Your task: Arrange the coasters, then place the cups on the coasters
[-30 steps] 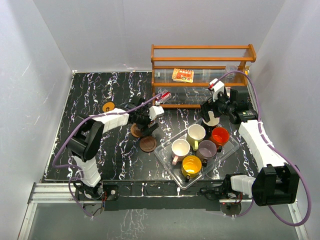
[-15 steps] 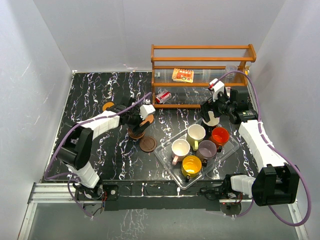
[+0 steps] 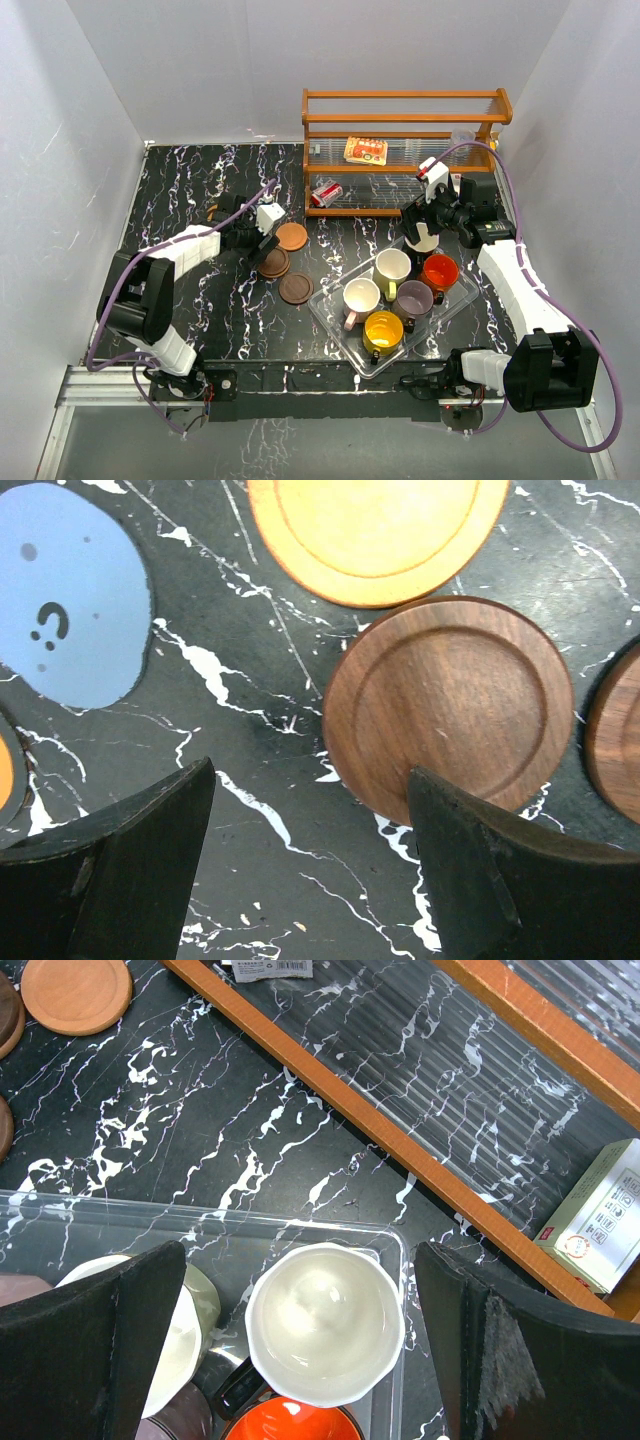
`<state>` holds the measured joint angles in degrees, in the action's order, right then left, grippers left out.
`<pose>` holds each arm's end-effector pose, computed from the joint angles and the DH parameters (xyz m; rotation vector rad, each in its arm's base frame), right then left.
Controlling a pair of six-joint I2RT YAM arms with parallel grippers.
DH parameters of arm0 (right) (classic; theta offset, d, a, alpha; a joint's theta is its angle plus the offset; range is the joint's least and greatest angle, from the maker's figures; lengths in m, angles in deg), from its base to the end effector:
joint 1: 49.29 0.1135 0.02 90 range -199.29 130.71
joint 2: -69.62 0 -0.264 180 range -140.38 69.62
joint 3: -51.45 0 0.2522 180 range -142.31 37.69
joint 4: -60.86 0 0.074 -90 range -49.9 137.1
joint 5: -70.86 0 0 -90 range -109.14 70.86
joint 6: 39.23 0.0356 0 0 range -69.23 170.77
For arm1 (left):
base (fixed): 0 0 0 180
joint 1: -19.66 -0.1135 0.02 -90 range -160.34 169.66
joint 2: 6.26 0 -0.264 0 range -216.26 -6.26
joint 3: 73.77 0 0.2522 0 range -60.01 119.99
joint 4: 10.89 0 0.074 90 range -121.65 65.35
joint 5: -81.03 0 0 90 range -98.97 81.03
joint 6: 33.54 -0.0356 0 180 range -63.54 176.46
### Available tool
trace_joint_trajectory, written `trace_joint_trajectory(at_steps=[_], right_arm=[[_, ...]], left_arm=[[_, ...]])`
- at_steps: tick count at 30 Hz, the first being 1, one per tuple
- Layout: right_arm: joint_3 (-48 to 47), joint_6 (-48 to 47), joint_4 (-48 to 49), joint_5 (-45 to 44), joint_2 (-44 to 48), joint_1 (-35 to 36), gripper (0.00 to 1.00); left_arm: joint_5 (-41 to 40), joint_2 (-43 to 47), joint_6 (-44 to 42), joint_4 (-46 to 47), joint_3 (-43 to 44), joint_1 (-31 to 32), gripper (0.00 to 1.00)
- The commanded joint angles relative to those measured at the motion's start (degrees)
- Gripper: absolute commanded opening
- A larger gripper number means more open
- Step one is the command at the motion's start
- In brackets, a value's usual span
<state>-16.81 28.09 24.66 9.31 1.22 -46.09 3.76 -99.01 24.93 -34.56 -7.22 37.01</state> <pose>0.2585 0.0314 0.2959 -0.7401 2.0065 0.3485 0.3117 -0.1056 0.1827 1.0895 2.1594 -0.1586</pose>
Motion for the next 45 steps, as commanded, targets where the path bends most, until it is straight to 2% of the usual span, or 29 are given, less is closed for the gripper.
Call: trace_joint_trajectory(at_steps=[1, 11, 23, 25, 28, 32, 35, 40, 45], right_arm=[[-0.34, -0.82, 2.36, 0.30, 0.55, -0.48, 0.98], [-0.24, -0.91, 2.27, 0.30, 0.76, -0.51, 0.98], [-0.21, -1.03, 2.17, 0.33, 1.21, -0.51, 0.98], [-0.21, -1.04, 2.14, 0.34, 1.29, -0.50, 0.98], [-0.27, -1.10, 2.18, 0.29, 1.30, -0.48, 0.98], [-0.33, -1.01, 2.14, 0.46, 1.25, -0.52, 0.98], [-0.34, -1.00, 2.06, 0.56, 1.29, -0.49, 0.98], [-0.29, -1.02, 2.11, 0.47, 1.25, -0.54, 0.98], [-0.34, -1.02, 2.05, 0.58, 0.94, -0.88, 0.98]], left_arm=[[-6.03, 2.39, -0.48, -0.60, -0.45, -0.94, 0.76], [-13.22, 4.25, -2.84, -2.94, -1.61, -5.38, 0.76], [-16.47, 7.87, -3.61, -3.37, -1.72, -14.33, 0.77], [-13.77, 9.83, -2.27, -4.24, -1.43, -14.75, 0.78], [-4.11, 13.17, -0.26, -6.50, -1.04, -14.79, 0.81], [10.20, 14.04, 0.83, -9.28, -0.17, -14.69, 0.93], [16.42, 11.69, 2.85, -9.41, 1.33, -14.66, 0.98], [18.22, 6.97, 5.05, -6.61, 3.56, -12.57, 0.99], [10.73, 2.83, 3.55, -3.97, 4.06, -8.09, 0.99]])
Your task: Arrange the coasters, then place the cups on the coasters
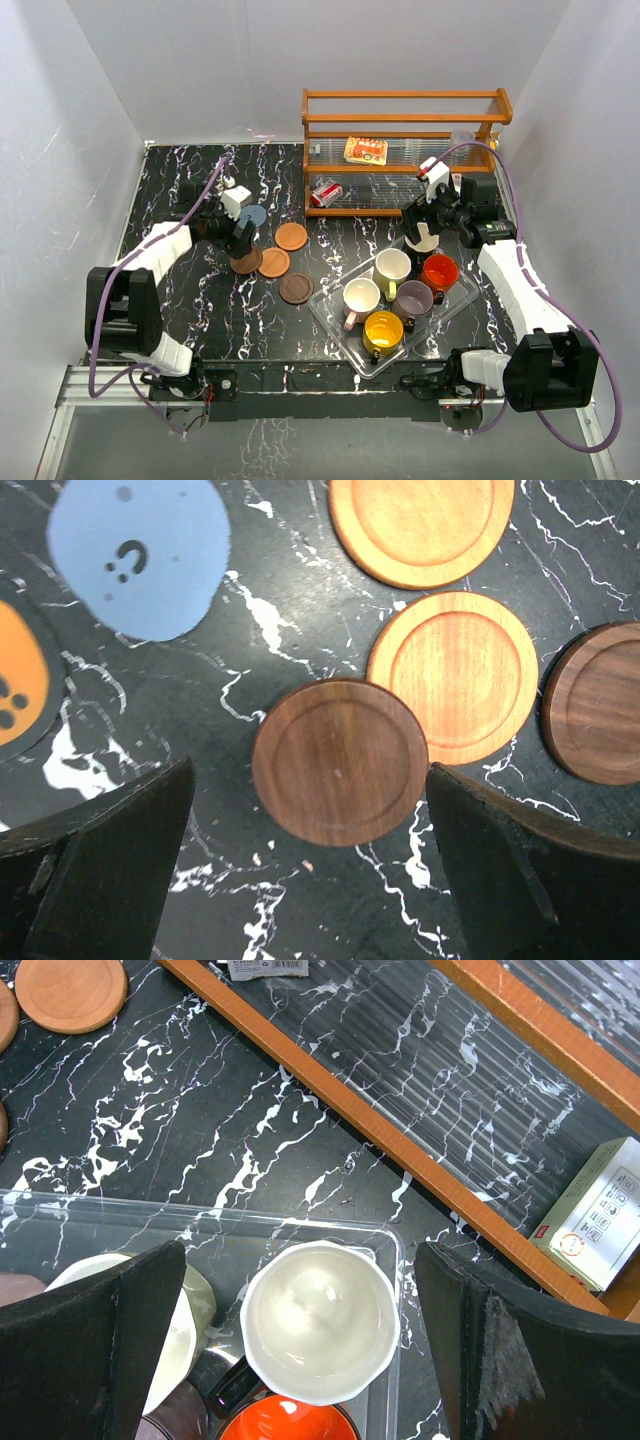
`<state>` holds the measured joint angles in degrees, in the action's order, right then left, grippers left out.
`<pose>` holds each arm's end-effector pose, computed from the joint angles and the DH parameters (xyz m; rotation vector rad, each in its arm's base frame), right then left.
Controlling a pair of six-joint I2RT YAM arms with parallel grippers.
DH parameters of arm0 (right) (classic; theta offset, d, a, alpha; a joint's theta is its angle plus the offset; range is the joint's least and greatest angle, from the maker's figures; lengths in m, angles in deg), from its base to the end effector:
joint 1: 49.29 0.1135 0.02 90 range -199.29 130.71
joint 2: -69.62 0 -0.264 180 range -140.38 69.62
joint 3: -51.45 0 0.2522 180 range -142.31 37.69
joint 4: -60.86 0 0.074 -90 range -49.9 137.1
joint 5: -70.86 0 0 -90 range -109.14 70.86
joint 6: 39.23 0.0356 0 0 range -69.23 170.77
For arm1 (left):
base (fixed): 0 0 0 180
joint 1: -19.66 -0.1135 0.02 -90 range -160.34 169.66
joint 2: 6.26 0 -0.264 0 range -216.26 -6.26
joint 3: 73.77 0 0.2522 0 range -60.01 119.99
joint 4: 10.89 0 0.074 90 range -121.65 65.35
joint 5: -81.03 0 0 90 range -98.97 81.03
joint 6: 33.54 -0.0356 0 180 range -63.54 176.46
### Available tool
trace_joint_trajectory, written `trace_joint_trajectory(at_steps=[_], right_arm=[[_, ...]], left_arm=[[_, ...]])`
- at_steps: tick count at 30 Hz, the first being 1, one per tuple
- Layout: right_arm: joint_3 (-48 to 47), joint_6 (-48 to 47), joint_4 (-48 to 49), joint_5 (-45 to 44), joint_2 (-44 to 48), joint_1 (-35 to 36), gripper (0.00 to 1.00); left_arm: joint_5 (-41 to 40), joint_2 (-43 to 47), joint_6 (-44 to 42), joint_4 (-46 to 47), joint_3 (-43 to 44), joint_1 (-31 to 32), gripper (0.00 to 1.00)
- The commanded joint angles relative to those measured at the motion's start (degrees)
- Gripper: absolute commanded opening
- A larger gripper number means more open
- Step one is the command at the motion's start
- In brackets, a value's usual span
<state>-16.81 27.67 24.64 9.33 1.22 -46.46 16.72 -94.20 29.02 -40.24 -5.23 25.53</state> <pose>0.2587 0.0298 0.2959 -0.7408 2.0055 0.3409 0.3151 -0.0479 0.2138 0.8609 2.1788 -0.3584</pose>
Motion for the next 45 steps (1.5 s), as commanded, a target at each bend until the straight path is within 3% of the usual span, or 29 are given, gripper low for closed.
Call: trace_joint_trajectory(at_steps=[1, 8, 22, 39, 45], right_arm=[[-0.34, -0.61, 2.08, 0.54, 0.93, -0.52, 0.98], [-0.30, -0.58, 2.15, 0.49, 0.61, -0.54, 0.98], [-0.12, -0.74, 2.09, 0.23, 0.75, -0.63, 0.98], [-0.39, -1.08, 1.60, 0.53, 0.66, -0.60, 0.98], [-0.56, -1.08, 1.33, 0.71, 0.54, -0.60, 0.98]], left_arm=[[-3.54, -2.67, -1.17, 1.96, 2.09, 4.25, 0.99], [-11.40, -5.61, -3.31, 4.77, 0.88, 7.80, 0.99], [-19.74, -6.28, -5.43, 6.03, -1.54, 7.48, 0.99], [-19.56, 0.00, -1.06, 8.28, -6.88, -1.29, 0.99], [-15.60, 3.68, 2.22, 4.75, -7.39, -2.59, 0.99]])
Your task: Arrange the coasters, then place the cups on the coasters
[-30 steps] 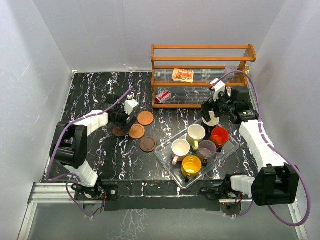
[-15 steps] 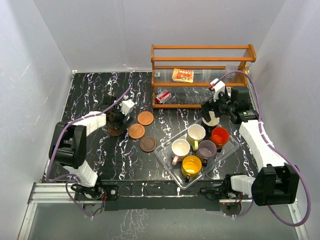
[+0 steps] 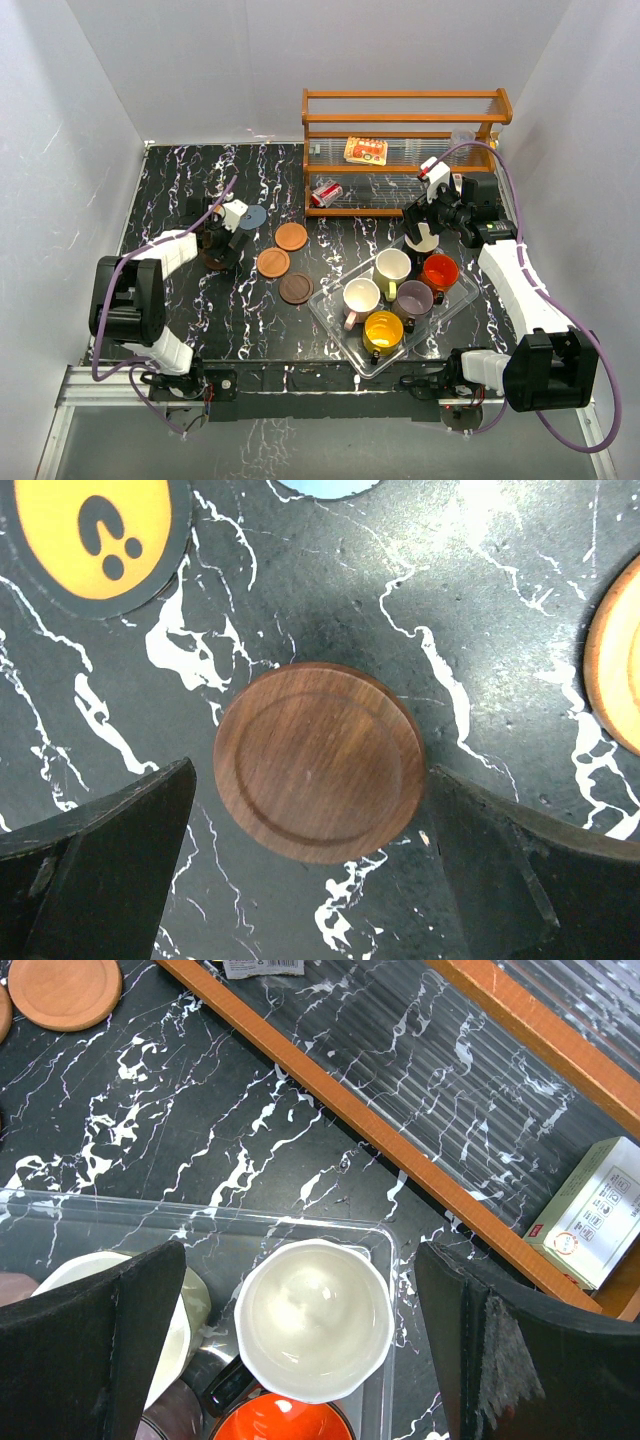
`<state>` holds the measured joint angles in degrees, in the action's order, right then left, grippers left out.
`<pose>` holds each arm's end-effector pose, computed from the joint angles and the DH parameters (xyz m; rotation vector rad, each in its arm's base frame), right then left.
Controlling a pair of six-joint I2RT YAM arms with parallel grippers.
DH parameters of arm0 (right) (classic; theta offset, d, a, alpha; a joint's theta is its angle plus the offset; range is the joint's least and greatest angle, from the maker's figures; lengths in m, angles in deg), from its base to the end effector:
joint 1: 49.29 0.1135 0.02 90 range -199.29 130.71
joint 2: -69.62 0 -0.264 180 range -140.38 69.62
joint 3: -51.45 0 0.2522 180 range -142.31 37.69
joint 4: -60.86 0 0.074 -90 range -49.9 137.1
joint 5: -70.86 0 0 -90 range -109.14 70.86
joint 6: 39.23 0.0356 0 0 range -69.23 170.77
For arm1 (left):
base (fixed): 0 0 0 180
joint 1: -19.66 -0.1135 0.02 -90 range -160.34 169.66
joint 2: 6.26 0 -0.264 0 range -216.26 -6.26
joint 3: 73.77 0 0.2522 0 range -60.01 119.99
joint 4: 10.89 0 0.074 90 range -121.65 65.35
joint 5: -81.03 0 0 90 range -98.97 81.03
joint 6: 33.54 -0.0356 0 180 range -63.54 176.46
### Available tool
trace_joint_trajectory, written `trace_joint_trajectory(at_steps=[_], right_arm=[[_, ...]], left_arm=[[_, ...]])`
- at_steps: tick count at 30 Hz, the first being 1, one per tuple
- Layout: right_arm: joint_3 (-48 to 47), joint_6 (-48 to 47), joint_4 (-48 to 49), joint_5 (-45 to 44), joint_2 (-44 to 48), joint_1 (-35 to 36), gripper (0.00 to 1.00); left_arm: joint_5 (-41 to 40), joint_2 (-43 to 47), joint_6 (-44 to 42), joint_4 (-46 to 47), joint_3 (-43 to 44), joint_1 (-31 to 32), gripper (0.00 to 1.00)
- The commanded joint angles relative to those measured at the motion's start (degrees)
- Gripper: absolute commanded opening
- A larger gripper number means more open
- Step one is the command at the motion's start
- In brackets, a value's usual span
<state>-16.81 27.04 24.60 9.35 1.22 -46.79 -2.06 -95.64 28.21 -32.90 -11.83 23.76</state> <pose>0.2588 0.0283 0.2959 -0.7458 2.0031 0.3317 0.3109 -0.0266 0.1782 0.7276 2.3142 0.0442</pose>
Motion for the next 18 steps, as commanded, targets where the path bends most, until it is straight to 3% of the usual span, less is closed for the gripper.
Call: trace_joint_trajectory(at_steps=[1, 18], right_arm=[[-0.60, -0.44, 1.40, 0.69, 0.55, -0.30, 0.98], [-0.66, -0.44, 1.22, 0.95, 0.53, -0.30, 0.98]], left_arm=[[3.37, 5.52, 3.41, -2.90, -1.07, -0.91, 0.99], [4.86, -1.90, 5.73, -5.57, 2.05, -5.13, 0.96]])
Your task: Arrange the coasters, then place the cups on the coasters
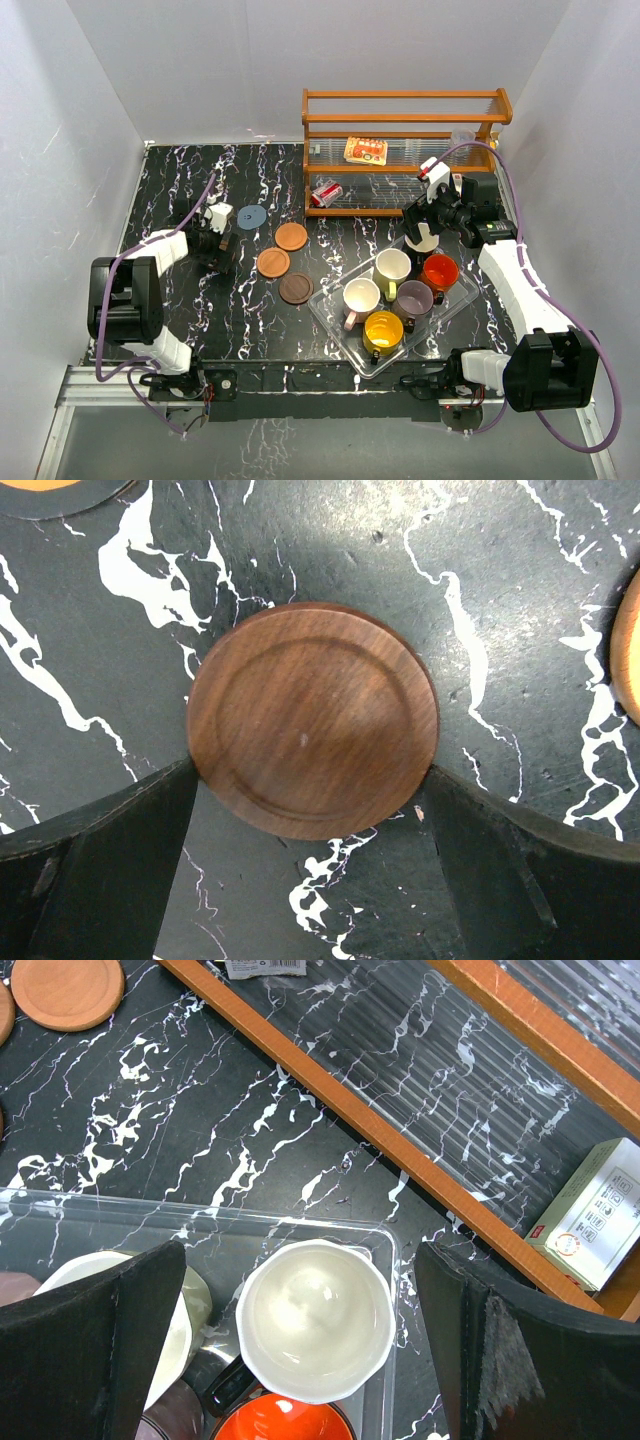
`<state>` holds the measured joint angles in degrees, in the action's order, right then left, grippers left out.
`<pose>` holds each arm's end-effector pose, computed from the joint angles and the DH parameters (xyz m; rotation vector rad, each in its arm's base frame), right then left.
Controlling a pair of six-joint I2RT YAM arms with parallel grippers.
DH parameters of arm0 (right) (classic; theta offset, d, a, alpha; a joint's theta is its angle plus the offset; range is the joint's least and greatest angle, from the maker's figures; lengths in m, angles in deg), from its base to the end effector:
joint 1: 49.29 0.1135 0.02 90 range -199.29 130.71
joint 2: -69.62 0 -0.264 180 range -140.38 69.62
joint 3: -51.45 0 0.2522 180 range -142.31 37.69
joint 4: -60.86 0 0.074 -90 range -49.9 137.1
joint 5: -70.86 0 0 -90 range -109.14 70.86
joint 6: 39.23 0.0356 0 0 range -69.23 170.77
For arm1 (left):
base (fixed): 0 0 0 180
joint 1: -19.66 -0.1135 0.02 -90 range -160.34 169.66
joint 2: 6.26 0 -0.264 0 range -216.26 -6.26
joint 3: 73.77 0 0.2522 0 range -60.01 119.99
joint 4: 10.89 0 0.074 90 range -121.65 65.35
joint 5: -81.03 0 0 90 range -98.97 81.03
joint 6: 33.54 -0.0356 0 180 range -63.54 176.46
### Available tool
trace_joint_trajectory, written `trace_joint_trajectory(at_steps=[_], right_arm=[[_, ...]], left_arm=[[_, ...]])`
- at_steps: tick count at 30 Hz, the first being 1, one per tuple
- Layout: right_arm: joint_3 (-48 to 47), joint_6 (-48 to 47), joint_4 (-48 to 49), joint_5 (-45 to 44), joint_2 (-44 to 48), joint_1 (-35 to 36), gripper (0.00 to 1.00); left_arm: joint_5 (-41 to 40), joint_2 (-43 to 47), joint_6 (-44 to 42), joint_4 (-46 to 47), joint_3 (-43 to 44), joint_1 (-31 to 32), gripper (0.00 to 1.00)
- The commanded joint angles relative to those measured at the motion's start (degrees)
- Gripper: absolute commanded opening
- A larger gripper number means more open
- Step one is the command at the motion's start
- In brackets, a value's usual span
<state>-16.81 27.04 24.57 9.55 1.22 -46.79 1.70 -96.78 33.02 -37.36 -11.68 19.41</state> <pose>0.2587 0.0284 0.2959 -0.7474 2.0022 0.3357 0.3069 -0.0053 0.1683 0.5759 2.4390 -0.0663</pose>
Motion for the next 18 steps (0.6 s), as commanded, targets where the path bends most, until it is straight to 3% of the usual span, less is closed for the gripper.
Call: trace_joint_trajectory(at_steps=[1, 18], right_arm=[[-0.67, -0.42, 1.24, 0.80, 0.49, -0.29, 0.98], [-0.59, -0.52, 1.18, 0.26, 0.45, -0.31, 0.98]], left_arm=[[0.73, -1.11, 1.02, -0.83, 1.98, -1.02, 0.96], [-2.07, -6.41, 2.53, 0.23, 6.29, -4.83, 0.91]])
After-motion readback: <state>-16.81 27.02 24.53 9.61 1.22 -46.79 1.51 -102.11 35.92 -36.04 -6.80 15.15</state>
